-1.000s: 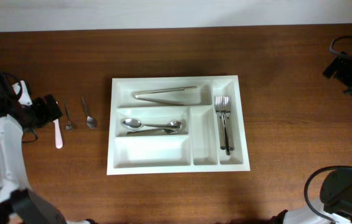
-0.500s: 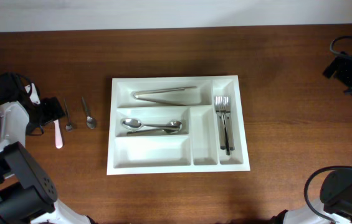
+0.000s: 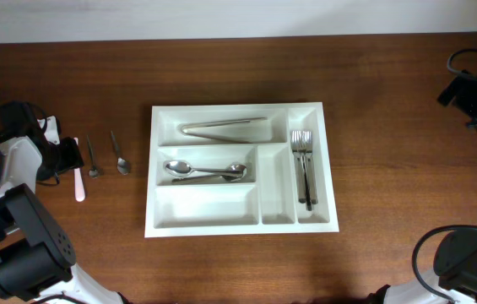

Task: Pack container
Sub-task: 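Lower the left gripper onto the white plastic knife and grasp it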

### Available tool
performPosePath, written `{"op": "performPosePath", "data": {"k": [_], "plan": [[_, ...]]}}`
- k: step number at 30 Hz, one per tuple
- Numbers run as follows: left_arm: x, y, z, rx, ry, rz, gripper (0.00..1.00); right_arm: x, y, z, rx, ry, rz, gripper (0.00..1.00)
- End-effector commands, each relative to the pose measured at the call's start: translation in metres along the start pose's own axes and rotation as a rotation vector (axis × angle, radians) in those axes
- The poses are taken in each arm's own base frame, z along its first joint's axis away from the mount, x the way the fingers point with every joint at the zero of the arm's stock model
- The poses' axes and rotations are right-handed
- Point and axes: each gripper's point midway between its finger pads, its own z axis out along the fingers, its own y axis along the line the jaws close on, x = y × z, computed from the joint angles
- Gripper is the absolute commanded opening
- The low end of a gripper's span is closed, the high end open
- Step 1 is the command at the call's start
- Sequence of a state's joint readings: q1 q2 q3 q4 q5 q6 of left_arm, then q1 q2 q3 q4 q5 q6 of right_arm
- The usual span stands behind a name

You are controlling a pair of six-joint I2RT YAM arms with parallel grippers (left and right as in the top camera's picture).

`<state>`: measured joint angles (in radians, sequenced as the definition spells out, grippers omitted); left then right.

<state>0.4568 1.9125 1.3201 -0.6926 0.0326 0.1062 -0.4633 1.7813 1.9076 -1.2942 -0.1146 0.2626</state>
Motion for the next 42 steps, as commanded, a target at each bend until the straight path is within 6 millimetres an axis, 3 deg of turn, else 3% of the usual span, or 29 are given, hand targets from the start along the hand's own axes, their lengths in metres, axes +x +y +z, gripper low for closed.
{"op": "performPosePath", "data": {"k": [1, 8, 16, 21, 34, 42], "plan": [[0.002, 0.001, 0.008, -0.001, 0.018, 0.044, 0.59, -0.003, 0.002, -0.008, -0.011, -0.022, 0.008, 0.99], [0.013, 0.000, 0.027, 0.006, 0.072, 0.044, 0.61, -0.003, 0.002, -0.008, -0.011, -0.022, 0.008, 0.99], [0.017, 0.003, 0.035, -0.010, 0.093, 0.044, 0.60, -0.003, 0.002, -0.008, -0.011, -0.022, 0.008, 0.99], [0.027, 0.002, 0.046, -0.004, 0.138, 0.043, 0.48, -0.003, 0.002, -0.008, -0.011, -0.022, 0.008, 0.99], [0.030, -0.002, 0.046, 0.000, 0.151, 0.053, 0.33, -0.003, 0.002, -0.008, -0.011, -0.022, 0.008, 0.99], [0.032, -0.002, 0.045, 0.000, 0.158, 0.053, 0.17, -0.003, 0.002, -0.008, -0.011, -0.022, 0.008, 0.99]]}}
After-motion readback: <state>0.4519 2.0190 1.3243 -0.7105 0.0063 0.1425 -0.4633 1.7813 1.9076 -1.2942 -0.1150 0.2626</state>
